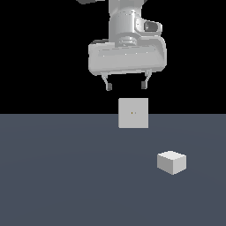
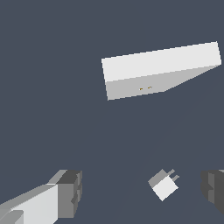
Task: Plug the charger into the wall socket.
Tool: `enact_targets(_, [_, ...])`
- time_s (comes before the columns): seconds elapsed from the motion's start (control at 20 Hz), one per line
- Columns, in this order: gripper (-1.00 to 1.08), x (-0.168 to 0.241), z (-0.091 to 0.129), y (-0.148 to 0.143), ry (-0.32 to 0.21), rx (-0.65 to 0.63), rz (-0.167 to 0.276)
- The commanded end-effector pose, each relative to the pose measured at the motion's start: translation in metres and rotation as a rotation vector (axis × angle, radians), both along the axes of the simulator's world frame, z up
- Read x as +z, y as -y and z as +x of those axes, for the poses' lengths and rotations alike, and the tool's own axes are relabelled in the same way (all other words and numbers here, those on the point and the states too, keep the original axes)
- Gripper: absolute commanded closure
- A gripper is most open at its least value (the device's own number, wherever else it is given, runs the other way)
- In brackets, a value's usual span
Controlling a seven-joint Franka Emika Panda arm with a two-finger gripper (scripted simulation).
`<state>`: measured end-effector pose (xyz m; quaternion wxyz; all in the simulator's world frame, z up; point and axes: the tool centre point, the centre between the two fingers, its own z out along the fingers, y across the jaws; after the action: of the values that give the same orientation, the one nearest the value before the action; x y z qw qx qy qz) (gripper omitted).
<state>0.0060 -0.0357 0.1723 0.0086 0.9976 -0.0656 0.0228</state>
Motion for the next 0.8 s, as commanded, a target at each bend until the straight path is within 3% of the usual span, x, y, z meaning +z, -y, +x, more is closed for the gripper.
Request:
enact_targets(0.0, [-0.92, -0.006, -0.004, 0.006, 0.003, -0.051, -0.001])
enact_targets(0.75, [-0.92, -0.059, -0.048, 0.051, 0.034, -0.495, -0.012])
